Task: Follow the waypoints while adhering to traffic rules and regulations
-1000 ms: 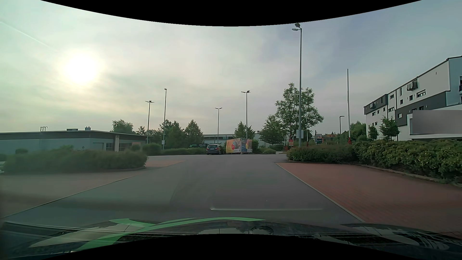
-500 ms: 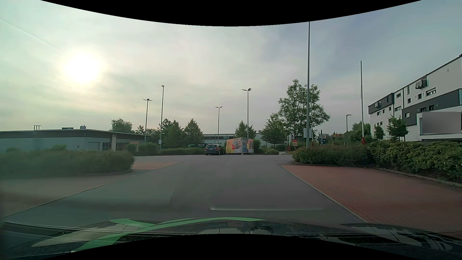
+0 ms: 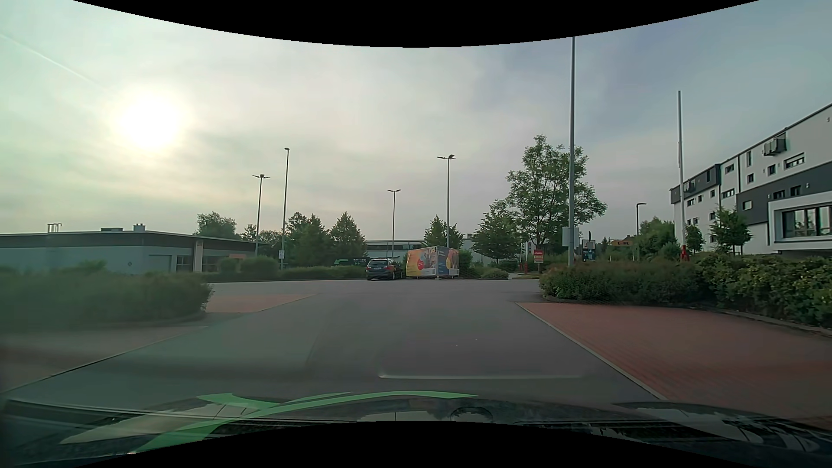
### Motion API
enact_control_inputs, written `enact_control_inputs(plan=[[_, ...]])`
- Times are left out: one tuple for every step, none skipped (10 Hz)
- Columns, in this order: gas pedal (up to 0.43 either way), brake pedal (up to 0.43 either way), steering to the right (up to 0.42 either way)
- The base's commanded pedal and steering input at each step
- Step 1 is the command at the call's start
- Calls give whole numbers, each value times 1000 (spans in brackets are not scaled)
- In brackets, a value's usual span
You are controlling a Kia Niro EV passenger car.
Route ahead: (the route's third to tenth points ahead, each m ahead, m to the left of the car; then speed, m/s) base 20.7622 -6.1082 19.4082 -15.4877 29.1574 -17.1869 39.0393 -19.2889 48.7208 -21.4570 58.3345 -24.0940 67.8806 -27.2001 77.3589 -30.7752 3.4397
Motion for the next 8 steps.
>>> enact_control_inputs(plan=[[67, 0, -11], [67, 0, -12], [67, 0, -12], [67, 0, -12], [67, 0, -14], [59, 0, -14], [47, 0, -14], [20, 0, -14]])
